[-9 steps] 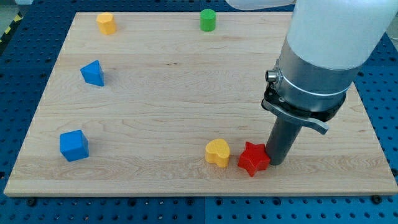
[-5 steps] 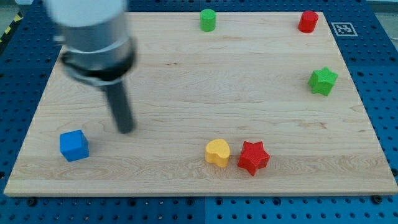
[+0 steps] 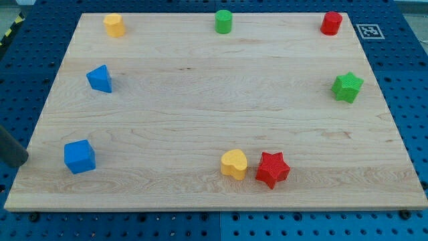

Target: Move the blue cube towards bottom center

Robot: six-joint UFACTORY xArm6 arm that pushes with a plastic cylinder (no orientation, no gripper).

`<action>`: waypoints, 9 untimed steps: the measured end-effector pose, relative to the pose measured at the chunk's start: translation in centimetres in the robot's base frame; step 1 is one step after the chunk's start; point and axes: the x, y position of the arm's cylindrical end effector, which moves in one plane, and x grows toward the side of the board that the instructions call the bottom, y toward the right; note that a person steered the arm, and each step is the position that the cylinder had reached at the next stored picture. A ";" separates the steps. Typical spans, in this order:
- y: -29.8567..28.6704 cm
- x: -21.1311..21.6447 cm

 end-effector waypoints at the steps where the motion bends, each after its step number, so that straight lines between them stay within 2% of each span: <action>1: 0.1 0.0; 4: 11.1 -1.3; 7: 9.0 0.4; 8: 9.2 0.4; 9: 11.8 0.4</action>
